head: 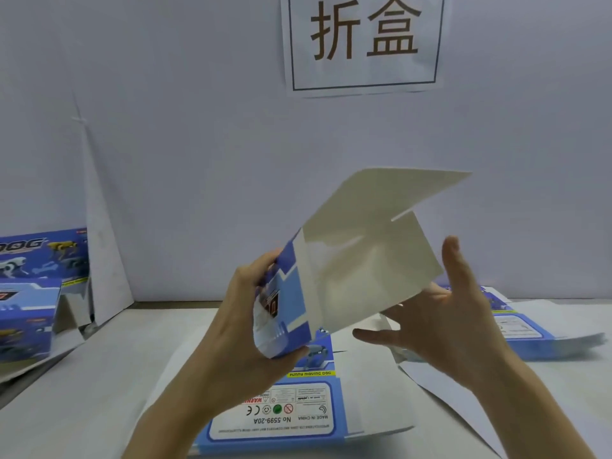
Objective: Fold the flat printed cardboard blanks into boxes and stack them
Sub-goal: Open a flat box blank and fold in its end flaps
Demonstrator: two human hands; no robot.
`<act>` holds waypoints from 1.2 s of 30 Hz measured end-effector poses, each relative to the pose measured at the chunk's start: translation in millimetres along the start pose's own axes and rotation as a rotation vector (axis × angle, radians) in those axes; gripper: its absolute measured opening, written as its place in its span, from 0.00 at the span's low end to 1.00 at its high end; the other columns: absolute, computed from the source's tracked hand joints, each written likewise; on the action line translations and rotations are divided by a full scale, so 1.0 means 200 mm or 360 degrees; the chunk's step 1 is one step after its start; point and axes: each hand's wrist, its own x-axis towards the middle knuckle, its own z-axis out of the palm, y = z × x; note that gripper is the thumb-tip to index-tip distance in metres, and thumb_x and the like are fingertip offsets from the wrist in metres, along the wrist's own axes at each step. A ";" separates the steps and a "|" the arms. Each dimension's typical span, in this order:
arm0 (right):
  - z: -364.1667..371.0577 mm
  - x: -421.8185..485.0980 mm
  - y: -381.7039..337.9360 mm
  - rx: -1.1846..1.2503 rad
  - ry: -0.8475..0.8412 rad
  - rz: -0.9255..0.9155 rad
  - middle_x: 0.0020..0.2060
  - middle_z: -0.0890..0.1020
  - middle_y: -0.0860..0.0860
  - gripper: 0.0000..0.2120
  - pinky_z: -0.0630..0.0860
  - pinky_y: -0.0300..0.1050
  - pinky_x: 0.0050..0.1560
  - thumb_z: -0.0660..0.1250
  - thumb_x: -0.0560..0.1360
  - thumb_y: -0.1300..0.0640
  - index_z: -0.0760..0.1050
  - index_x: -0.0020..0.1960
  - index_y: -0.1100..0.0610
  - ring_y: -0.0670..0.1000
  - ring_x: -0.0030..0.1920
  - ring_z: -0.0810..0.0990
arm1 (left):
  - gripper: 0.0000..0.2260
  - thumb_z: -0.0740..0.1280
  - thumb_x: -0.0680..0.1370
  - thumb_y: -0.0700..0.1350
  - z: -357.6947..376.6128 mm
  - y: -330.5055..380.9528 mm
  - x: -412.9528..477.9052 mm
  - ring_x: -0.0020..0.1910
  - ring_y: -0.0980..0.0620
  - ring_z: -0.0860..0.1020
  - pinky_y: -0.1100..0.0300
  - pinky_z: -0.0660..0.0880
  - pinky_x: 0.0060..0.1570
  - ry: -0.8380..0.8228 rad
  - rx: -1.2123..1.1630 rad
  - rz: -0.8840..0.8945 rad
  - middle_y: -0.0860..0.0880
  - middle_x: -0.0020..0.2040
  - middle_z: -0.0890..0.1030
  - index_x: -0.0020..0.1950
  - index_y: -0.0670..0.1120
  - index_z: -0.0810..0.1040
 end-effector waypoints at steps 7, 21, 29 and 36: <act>-0.02 -0.01 0.00 0.0217 -0.0053 -0.0050 0.57 0.82 0.50 0.25 0.75 0.62 0.54 0.73 0.65 0.38 0.80 0.59 0.47 0.51 0.58 0.80 | 0.39 0.77 0.63 0.46 0.02 0.02 0.00 0.57 0.71 0.73 0.77 0.74 0.43 -0.0019 0.0044 0.0101 0.57 0.58 0.70 0.61 0.63 0.54; 0.00 0.00 -0.01 0.0292 0.0078 -0.0009 0.52 0.82 0.56 0.26 0.77 0.60 0.49 0.76 0.60 0.42 0.81 0.55 0.52 0.57 0.52 0.82 | 0.40 0.76 0.62 0.49 0.08 -0.02 -0.01 0.52 0.62 0.77 0.79 0.71 0.41 -0.0003 0.0202 0.0116 0.66 0.58 0.70 0.64 0.61 0.54; 0.03 0.03 0.04 -0.1172 0.1254 -0.0244 0.35 0.76 0.61 0.22 0.71 0.36 0.20 0.49 0.83 0.55 0.71 0.34 0.58 0.43 0.24 0.79 | 0.39 0.76 0.63 0.55 0.08 0.03 -0.03 0.53 0.58 0.78 0.67 0.80 0.40 -0.0049 0.0235 0.0093 0.62 0.59 0.73 0.65 0.65 0.54; -0.04 0.02 0.07 -0.2451 0.0952 -0.0203 0.26 0.72 0.48 0.13 0.63 0.47 0.35 0.49 0.82 0.46 0.65 0.42 0.48 0.49 0.31 0.72 | 0.49 0.78 0.62 0.60 0.08 0.02 -0.02 0.52 0.63 0.74 0.80 0.70 0.47 0.0095 0.0449 -0.0033 0.62 0.57 0.71 0.74 0.63 0.51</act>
